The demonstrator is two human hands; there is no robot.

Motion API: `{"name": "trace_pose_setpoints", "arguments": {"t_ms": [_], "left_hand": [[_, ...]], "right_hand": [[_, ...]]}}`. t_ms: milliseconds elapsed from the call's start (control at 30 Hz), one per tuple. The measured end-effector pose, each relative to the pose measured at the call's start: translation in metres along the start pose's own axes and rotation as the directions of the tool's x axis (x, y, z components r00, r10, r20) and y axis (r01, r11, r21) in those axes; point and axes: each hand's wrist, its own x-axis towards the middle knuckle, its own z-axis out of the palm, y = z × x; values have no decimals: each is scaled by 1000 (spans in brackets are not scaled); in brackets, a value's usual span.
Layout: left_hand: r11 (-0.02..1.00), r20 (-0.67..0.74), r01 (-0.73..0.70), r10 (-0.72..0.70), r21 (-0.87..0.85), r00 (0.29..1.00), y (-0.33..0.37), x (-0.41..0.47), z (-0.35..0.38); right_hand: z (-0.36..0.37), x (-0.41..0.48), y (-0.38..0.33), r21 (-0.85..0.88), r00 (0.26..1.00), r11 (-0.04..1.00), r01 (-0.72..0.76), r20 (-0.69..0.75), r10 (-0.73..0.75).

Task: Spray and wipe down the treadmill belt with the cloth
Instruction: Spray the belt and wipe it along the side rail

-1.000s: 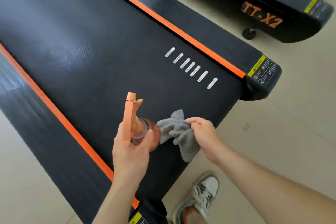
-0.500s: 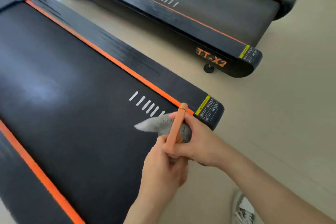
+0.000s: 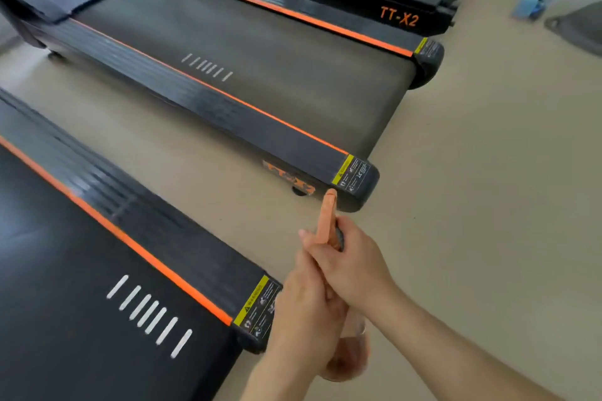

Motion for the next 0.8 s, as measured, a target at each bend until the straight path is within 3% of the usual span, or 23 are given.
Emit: {"name": "trace_pose_setpoints", "arguments": {"t_ms": [100, 300, 567, 701, 801], "left_hand": [[1000, 83, -10, 11, -15, 996, 17, 50, 14], [998, 12, -58, 59, -28, 998, 33, 204, 50], [984, -43, 176, -177, -23, 983, 64, 346, 100], [961, -73, 277, -278, -23, 958, 76, 389, 120], [948, -132, 318, -314, 11, 940, 83, 433, 142]], "right_hand": [[-23, 46, 5, 62, 998, 998, 26, -59, -22], [-78, 194, 12, 80, 995, 994, 69, -75, -63], [-139, 346, 26, -44, 988, 997, -65, 139, 71], [-150, 401, 44, -13, 933, 986, -167, 322, 162], [-167, 451, 58, -55, 894, 988, -144, 421, 154]]}}
